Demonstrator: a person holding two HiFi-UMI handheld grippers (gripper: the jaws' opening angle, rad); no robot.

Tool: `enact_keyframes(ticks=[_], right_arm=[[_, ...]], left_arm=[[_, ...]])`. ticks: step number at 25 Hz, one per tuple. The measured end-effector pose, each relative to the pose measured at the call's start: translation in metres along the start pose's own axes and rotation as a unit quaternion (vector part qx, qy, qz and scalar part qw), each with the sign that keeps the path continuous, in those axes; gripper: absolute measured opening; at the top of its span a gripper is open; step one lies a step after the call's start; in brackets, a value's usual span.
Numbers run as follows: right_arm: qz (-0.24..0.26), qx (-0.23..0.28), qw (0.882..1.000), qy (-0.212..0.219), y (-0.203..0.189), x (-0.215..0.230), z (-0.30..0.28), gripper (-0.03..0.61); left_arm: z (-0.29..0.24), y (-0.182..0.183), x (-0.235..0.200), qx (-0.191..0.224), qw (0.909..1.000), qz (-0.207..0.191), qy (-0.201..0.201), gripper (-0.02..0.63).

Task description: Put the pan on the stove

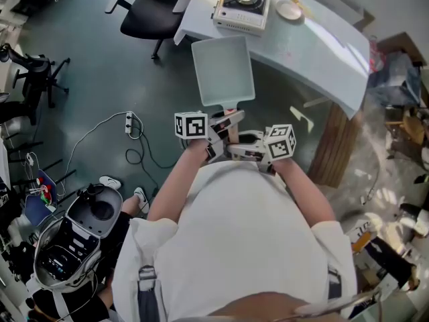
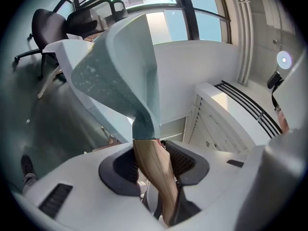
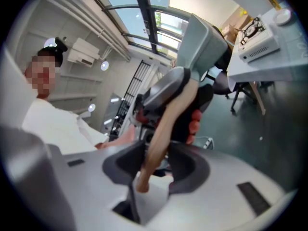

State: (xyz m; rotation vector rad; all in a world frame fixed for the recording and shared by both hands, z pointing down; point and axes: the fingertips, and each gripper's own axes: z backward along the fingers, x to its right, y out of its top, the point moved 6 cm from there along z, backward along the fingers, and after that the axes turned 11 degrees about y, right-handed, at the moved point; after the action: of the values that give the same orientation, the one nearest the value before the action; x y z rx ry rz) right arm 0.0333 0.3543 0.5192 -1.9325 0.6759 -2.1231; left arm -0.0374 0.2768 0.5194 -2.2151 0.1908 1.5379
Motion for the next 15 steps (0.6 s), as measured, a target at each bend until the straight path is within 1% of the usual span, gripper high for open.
enact_keyframes(ticks=[5, 10, 15], right_arm=[[0.002, 0.011, 1.000, -0.008, 0.021, 0.012, -0.010, 0.164], [0.003, 0.021, 1.000, -0.016, 0.049, 0.030, -0.027, 0.164], [0.006, 0.031, 0.999, -0.019, 0.069, 0.041, -0.039, 0.164]], left_arm=[[0.001, 0.025, -0.008, -0.010, 0.9999, -0.004, -0.007, 0.179], [0.005, 0.060, -0.024, -0.023, 0.9996, -0.010, -0.014, 0.179], [0.009, 0.084, -0.033, -0.034, 0.9992, -0.013, -0.015, 0.179]])
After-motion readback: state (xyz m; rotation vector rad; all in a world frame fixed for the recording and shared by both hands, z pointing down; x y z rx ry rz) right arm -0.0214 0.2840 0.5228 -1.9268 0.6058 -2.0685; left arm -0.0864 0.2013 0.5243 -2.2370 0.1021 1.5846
